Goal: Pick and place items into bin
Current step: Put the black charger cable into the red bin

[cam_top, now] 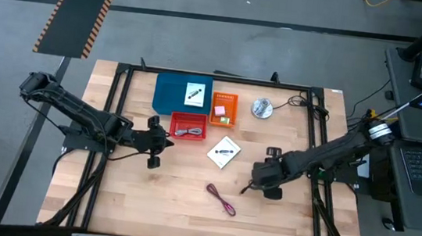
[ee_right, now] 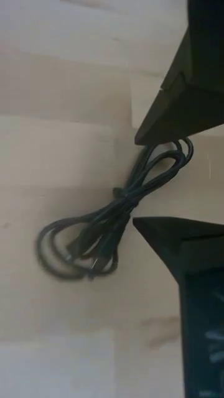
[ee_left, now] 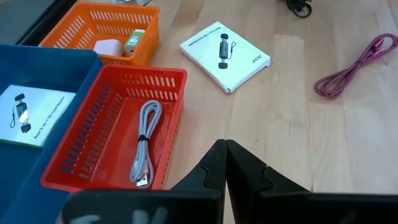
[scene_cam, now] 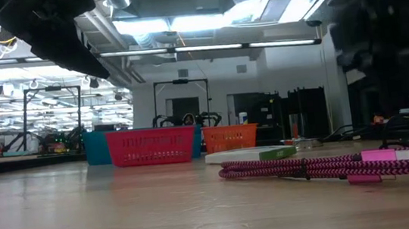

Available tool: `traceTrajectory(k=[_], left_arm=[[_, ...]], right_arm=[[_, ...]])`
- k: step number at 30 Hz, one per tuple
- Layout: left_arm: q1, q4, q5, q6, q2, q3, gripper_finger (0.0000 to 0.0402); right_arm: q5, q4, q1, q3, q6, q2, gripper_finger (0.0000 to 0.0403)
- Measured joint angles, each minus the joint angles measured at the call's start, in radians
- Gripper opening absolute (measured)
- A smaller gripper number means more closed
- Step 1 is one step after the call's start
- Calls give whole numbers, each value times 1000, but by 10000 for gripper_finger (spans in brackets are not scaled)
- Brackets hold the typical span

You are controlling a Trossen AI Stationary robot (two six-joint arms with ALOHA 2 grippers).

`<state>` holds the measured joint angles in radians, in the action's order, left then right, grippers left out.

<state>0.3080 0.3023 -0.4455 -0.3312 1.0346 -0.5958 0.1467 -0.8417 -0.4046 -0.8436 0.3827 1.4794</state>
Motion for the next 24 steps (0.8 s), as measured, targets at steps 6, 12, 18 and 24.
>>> traceTrajectory(k=[6, 12, 18, 24], left_arm=[[0, 0, 4, -7, 0, 0, 4], [0, 0, 5, -7, 0, 0, 3], [0, 1, 5, -7, 0, 0, 5], [0, 8, 6, 20, 0, 0, 2]], right_arm=[[-6, 17, 0, 0, -59, 127, 179], [-44, 34, 2, -9, -127, 217, 178], [-78, 49, 25, -17, -131, 213, 115], [-108, 82, 63, -19, -129, 170, 14]])
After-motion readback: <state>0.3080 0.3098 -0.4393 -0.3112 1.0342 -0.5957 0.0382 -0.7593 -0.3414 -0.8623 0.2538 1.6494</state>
